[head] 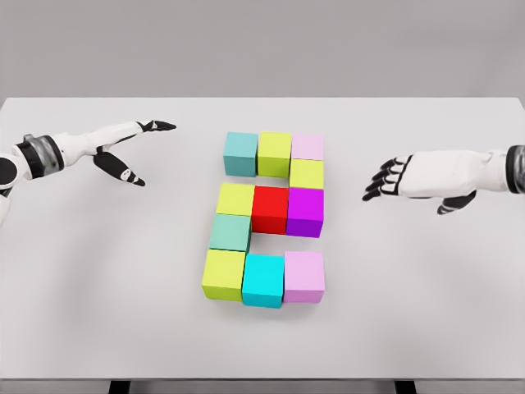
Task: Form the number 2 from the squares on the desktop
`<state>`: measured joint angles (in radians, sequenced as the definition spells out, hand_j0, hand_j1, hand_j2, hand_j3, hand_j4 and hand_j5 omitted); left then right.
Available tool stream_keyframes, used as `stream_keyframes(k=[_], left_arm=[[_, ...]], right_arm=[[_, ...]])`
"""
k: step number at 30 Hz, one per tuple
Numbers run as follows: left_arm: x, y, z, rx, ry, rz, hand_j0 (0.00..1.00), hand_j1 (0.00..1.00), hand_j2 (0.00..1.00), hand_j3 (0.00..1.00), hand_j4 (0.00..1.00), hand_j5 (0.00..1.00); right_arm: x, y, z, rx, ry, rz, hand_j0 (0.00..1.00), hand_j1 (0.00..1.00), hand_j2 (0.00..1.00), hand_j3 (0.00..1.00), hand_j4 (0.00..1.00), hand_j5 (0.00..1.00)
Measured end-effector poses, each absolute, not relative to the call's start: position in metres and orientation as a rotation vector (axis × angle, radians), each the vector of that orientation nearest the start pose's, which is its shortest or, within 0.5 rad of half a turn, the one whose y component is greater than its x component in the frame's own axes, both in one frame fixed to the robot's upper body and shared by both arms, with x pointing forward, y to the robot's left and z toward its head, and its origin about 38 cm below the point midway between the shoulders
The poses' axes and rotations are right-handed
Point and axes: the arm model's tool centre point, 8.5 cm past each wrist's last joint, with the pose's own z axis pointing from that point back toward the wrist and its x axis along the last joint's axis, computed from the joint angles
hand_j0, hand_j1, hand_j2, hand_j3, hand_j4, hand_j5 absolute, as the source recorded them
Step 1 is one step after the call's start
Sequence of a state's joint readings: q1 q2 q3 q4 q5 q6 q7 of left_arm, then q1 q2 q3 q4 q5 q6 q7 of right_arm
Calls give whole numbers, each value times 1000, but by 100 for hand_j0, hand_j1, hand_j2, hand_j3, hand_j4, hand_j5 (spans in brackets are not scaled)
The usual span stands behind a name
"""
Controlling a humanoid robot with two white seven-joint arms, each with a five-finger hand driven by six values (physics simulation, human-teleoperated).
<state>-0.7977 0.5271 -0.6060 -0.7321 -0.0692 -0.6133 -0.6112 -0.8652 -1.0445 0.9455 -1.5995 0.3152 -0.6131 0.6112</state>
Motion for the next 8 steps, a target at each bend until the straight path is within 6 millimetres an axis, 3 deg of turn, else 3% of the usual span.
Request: stream_keyframes(k=[8], left_arm=[[511, 336, 144, 90, -1397, -1457, 100, 100, 100, 100, 100, 100]], right_arm=[[405, -310, 245, 454, 1546, -3207, 100, 100, 100, 100, 100, 100]])
